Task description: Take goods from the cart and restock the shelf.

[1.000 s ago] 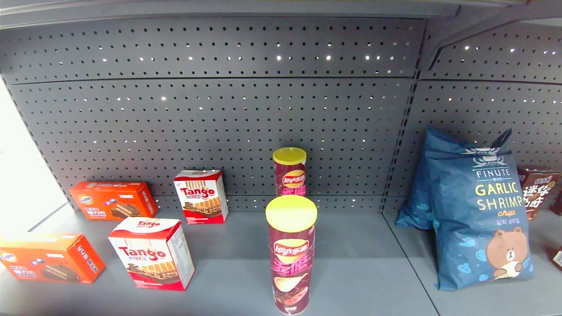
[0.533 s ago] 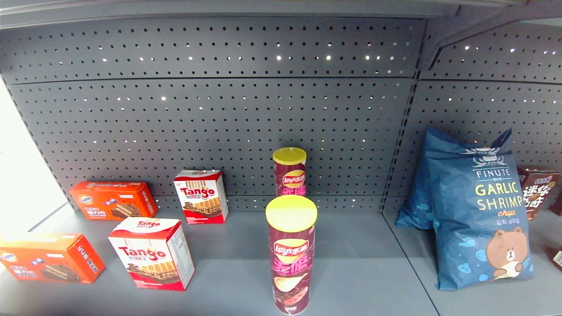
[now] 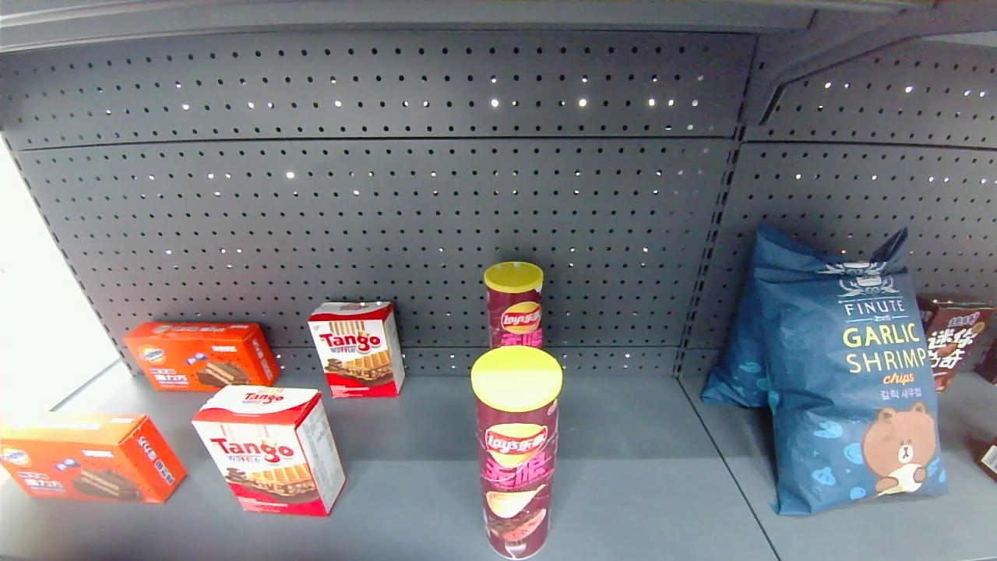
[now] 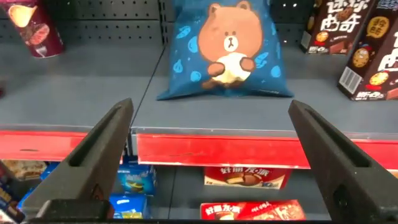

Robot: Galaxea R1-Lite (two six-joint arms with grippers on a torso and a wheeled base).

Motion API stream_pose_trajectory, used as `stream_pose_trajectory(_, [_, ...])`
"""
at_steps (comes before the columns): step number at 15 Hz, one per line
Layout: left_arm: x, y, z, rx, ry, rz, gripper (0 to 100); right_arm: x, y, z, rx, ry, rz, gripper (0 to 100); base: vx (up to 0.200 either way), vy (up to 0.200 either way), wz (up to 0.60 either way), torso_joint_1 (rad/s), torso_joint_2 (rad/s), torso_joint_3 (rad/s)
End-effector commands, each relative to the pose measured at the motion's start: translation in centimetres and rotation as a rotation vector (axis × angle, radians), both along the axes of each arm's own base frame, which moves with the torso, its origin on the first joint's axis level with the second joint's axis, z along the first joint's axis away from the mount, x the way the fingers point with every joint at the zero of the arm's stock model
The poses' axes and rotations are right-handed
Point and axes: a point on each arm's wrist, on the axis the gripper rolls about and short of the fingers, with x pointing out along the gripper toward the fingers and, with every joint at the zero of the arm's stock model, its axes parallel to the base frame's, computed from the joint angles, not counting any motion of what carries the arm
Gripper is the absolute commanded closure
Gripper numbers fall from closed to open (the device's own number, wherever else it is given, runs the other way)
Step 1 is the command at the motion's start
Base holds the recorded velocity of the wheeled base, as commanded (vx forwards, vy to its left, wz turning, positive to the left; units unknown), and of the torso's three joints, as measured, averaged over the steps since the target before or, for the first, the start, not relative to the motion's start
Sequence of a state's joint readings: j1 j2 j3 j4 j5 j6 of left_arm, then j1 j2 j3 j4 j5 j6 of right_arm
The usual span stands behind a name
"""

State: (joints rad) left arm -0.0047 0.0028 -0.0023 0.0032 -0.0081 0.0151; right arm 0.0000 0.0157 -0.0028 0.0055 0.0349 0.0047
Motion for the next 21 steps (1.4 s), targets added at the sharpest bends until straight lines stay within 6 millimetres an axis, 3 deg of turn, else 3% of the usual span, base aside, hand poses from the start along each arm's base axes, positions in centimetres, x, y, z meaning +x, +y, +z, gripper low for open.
stream_pose_trajectory(1, [0.03,0.00,0.03,-0.001,0.004,0.001,0,-0.11,0.00,-0.09,0.000,-0.012,0.000,0,0.000,0.000,0.00,0.000,0.00,0.000])
stream_pose_trajectory(5, [0.04,0.08,-0.01,-0.001,0.006,0.040,0,-0.11,0.00,-0.08,0.000,-0.014,-0.003,0,0.000,0.000,0.00,0.000,0.00,0.000])
stream_pose_trajectory(7, [0.04,0.06,-0.01,-0.001,0.006,0.028,0,-0.11,0.00,-0.08,0.000,-0.014,-0.003,0,-0.200,0.000,0.00,0.002,0.00,0.000])
stream_pose_trajectory(21, [0.03,0.07,0.03,-0.033,0.004,0.034,0,-0.11,0.01,-0.08,0.000,-0.014,0.002,0,0.000,0.014,0.00,0.000,0.00,0.000])
